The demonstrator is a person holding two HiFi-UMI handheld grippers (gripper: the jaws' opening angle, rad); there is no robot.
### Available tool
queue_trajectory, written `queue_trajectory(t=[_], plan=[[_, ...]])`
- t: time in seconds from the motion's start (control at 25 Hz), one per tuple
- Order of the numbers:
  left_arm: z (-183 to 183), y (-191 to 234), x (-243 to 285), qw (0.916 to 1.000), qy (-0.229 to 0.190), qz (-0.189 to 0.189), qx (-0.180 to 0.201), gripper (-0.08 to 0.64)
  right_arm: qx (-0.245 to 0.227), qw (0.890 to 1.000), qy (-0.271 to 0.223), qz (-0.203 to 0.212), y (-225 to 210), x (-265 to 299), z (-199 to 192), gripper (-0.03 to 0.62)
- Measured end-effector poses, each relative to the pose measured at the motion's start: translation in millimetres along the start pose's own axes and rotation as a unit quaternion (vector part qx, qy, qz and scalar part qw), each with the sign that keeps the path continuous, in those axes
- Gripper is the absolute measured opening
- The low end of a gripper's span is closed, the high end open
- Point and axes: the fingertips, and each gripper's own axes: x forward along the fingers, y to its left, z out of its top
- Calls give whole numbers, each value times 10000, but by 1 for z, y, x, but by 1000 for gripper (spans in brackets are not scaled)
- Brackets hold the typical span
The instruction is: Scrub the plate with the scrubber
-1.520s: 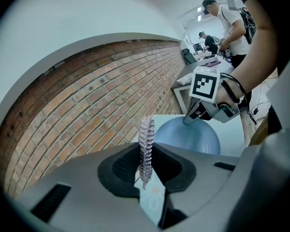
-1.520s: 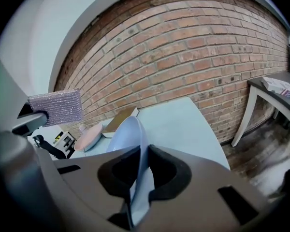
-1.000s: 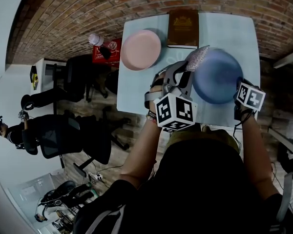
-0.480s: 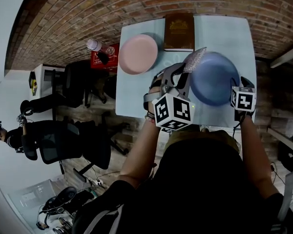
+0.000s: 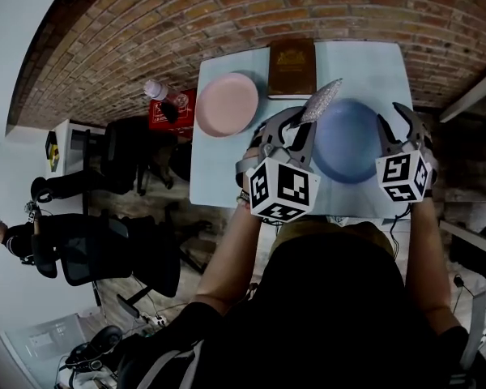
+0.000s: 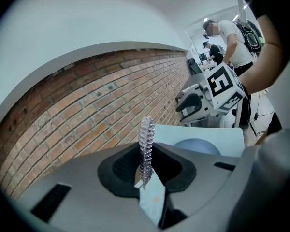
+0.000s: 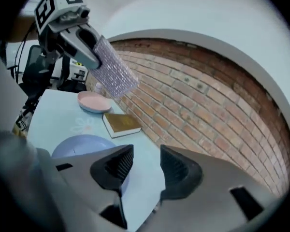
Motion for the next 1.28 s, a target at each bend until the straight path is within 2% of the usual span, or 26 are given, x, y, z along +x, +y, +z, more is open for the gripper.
queue_trajectory(t=[0.2,0.36,0.48,0.52,0.56,0.84,1.04,1.28], plan=[[17,1,-12,9997,-237,30,-55,80,-513,9938,-961,220,-5,-42,64,184],[31,5,-18,9991,-410,91,-68,80,-1114,9833,-1411,297,0,-69,98,184],[39,6,-24,9982,-586,106,-116,80,-1286,9799,-1475,379,5,-78,111,184],[42,4,-27,9976,-666,94,-132,80,-1257,9795,-1507,449,7,-81,116,133],[44,2,-30,9971,-736,81,-146,80,-1212,9787,-1558,562,9,-84,120,35],[47,-1,-36,9964,-839,36,-135,80,-1184,9709,-1833,990,19,-94,143,35],[47,-1,-38,9962,-859,50,-128,81,-1372,9698,-1843,814,18,-94,145,35],[48,-1,-37,9959,-895,40,-113,81,-1362,9701,-1855,775,15,-94,145,35]])
